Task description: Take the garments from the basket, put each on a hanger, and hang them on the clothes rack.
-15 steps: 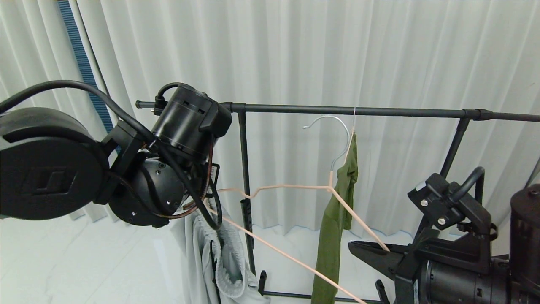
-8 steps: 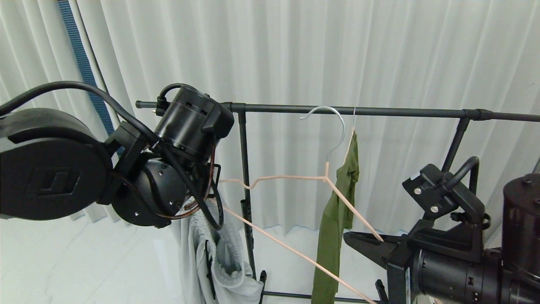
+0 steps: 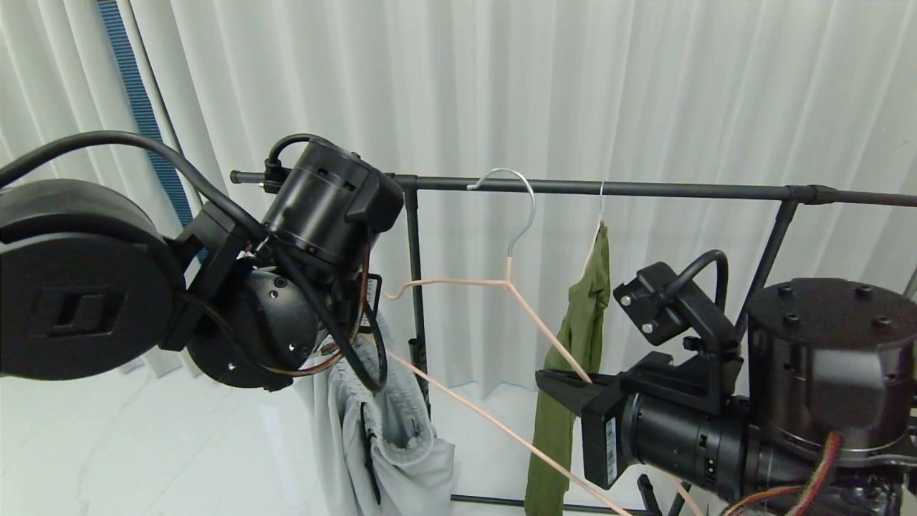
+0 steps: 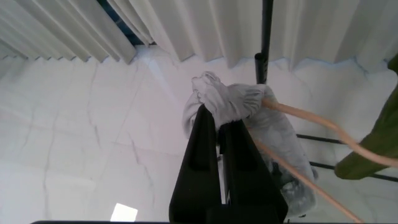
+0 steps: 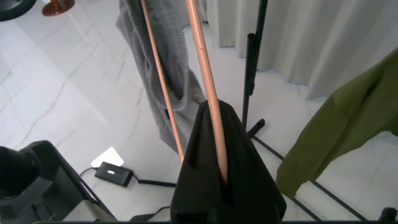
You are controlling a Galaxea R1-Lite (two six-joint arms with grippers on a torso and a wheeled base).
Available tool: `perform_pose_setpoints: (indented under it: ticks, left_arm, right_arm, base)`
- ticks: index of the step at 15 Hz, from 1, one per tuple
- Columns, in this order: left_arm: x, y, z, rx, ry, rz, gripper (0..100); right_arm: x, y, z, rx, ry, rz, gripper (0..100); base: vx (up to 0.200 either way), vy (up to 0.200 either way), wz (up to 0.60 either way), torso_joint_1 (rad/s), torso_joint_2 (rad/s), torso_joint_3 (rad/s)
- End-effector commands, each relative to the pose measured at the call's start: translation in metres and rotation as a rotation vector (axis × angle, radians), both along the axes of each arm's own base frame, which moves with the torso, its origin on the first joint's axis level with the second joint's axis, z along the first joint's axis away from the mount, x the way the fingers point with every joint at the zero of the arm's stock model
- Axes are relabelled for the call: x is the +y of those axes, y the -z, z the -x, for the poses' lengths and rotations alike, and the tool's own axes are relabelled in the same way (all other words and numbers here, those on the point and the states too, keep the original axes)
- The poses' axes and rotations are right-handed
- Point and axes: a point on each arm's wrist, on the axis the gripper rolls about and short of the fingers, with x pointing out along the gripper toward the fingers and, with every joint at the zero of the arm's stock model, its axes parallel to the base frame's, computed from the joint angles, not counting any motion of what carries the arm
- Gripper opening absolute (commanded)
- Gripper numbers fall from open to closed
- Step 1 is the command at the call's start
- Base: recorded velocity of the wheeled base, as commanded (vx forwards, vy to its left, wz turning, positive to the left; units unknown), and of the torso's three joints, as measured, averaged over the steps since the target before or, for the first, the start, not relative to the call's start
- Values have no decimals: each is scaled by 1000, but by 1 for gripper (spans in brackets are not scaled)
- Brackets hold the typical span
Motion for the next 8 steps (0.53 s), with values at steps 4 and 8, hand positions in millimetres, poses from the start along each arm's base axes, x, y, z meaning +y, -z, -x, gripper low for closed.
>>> perform_pose_setpoints:
  ticks: [4,8]
  left_arm:
    - [-5,-13,20,-29,68,49,0]
    - [-9,-30,46,-3,256,170,0]
  right_arm:
    - [10,17,5,-5,-56,85,0]
    - [18,22,5,-31,-91,92,0]
  base:
    - [0,0,0,0,0,0]
    - [0,0,0,0,0,0]
